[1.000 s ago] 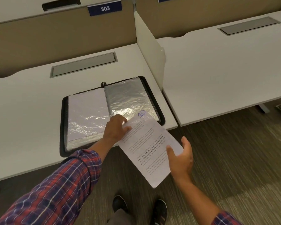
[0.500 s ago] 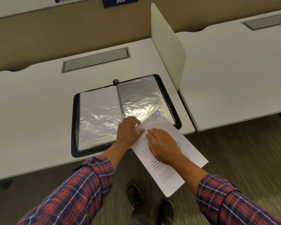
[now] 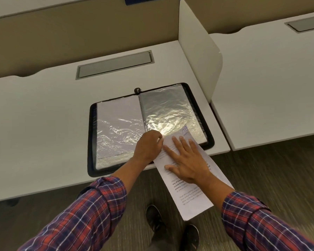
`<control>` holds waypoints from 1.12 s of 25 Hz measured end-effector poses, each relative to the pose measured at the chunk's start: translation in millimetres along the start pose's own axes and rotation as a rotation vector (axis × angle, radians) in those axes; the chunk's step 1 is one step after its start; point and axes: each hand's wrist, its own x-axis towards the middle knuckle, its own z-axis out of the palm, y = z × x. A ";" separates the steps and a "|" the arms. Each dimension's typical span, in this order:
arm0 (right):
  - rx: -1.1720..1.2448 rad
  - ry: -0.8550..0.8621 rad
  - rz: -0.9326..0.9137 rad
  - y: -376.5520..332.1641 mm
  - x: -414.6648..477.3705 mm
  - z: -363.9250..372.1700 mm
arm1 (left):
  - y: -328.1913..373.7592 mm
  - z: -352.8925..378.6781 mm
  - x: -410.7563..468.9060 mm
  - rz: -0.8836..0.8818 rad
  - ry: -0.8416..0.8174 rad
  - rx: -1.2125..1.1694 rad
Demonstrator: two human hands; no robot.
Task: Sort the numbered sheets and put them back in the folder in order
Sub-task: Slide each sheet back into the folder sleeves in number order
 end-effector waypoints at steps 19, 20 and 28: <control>0.163 0.073 0.168 -34.7 42.4 1.5 | 6.7 6.3 -21.3 0.271 0.153 0.074; 0.225 0.124 0.152 -30.4 36.7 3.3 | 6.8 8.3 -20.2 0.263 0.131 0.068; 0.390 0.629 0.552 -8.2 -32.4 9.3 | 16.3 23.7 -9.9 0.235 -0.054 0.254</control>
